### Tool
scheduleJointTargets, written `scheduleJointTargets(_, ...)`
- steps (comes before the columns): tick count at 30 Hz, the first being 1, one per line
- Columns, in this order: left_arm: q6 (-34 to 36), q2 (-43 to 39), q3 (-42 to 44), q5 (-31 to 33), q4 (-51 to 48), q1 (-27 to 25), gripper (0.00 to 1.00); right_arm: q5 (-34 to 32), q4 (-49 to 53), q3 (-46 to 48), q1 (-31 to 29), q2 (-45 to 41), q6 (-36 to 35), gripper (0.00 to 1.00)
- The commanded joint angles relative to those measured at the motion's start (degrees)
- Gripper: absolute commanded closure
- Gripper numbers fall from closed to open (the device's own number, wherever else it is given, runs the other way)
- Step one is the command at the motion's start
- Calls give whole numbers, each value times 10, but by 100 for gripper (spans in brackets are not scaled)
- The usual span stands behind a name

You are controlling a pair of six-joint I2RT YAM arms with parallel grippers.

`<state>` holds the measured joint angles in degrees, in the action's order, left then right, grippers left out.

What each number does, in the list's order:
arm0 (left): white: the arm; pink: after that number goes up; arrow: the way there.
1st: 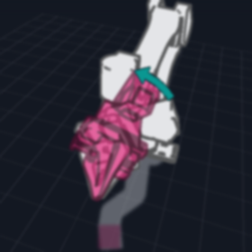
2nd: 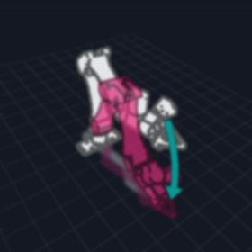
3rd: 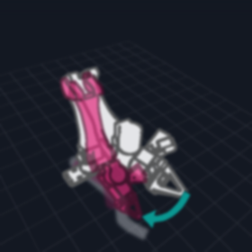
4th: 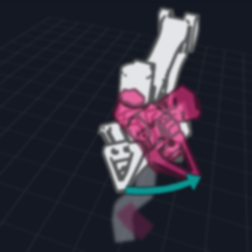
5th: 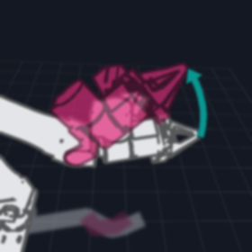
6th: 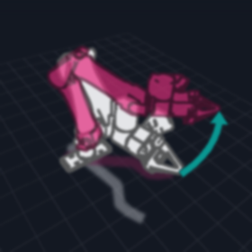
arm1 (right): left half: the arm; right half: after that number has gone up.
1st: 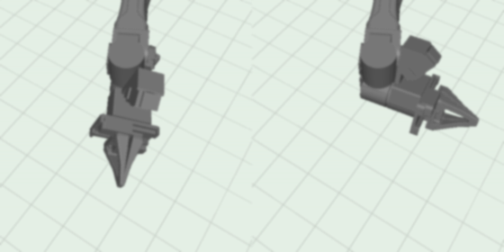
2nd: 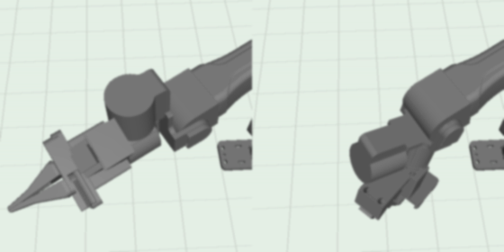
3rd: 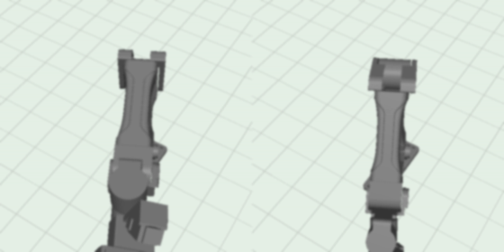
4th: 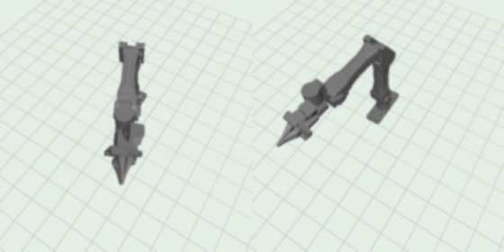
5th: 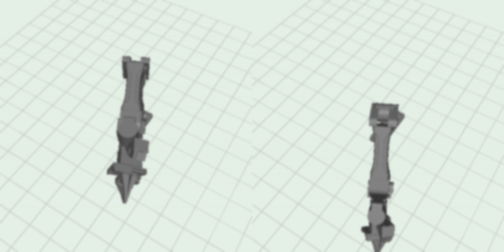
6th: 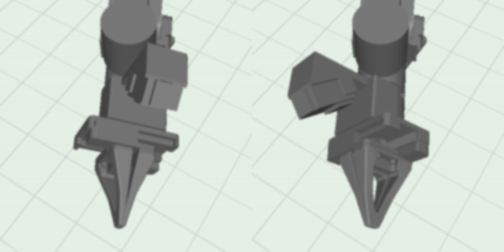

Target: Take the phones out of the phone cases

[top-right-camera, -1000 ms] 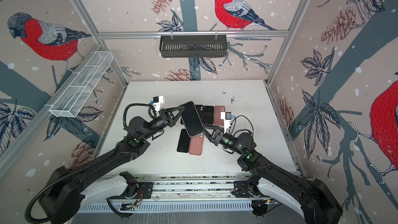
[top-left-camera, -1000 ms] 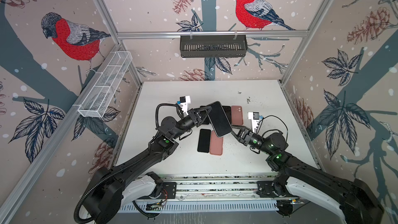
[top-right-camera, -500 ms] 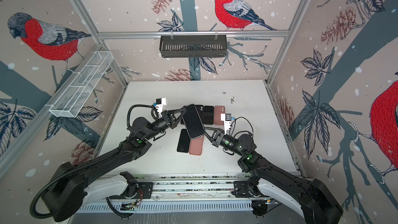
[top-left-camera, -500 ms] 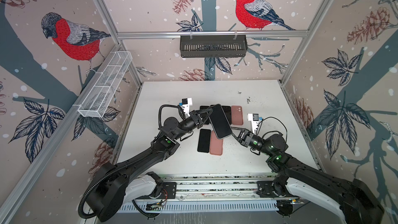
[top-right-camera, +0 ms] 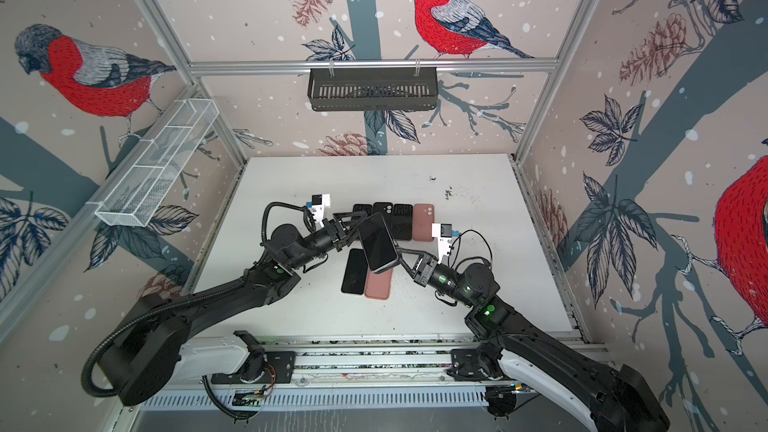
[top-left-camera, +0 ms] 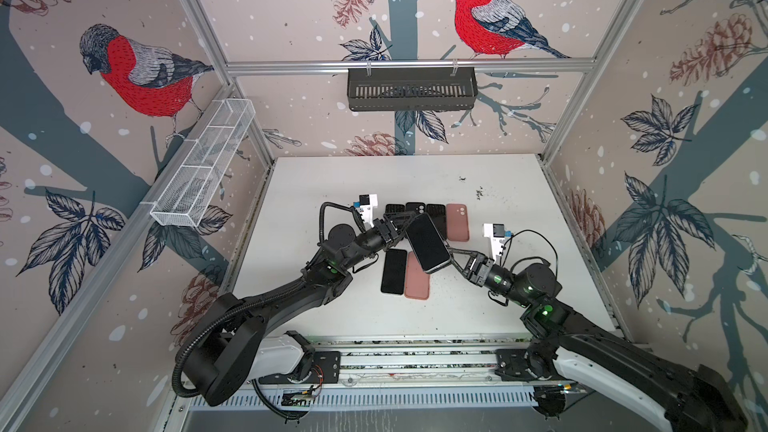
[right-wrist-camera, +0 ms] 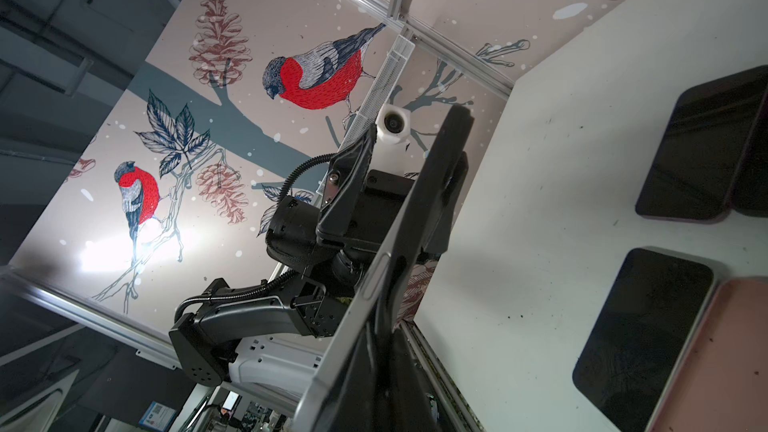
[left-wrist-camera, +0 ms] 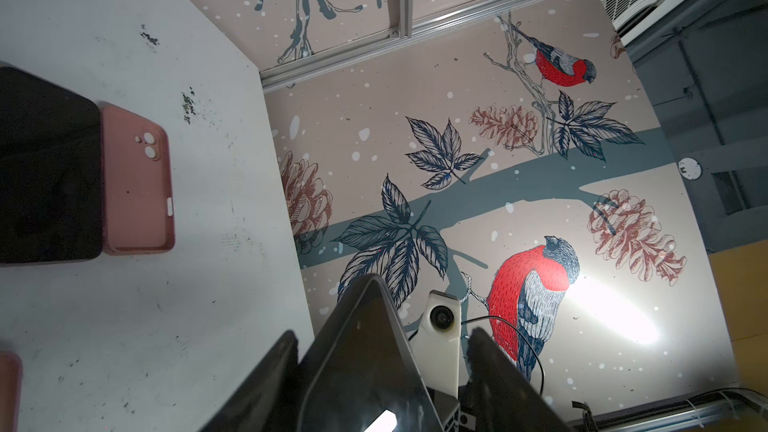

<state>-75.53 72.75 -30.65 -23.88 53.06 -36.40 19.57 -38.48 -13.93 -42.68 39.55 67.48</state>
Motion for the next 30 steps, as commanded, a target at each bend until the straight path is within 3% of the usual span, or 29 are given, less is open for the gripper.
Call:
scheduleJointTargets(1, 55, 2, 2, 19, -11, -1, 28, -48, 50, 10, 9, -29, 24, 100)
scheduleJointTargets(3, 87, -3, 4, 46, -55, -1, 20, -71, 86, 24, 18, -56, 38, 100)
scheduleJointTargets(7, 121, -14, 14, 80, -86, -1, 18, -119, 129, 65, 35, -124, 67, 100)
scheduleJointTargets(12, 186, -49, -4, 118, -147, -22, 16, -133, 182, 87, 62, -185, 81, 100)
scheduleJointTargets(18, 389, -84, -93, 183, -309, -132, 16, -121, 200, 93, 83, -198, 86, 100)
scheduleJointTargets(22, 533, -75, -169, 259, -451, -227, 17, -114, 201, 92, 87, -198, 87, 100)
scheduleJointTargets(25, 611, -51, -213, 358, -526, -302, 21, -113, 203, 92, 88, -198, 90, 100)
scheduleJointTargets(30, 692, 7, -259, 466, -570, -393, 27, -110, 203, 94, 89, -198, 91, 100)
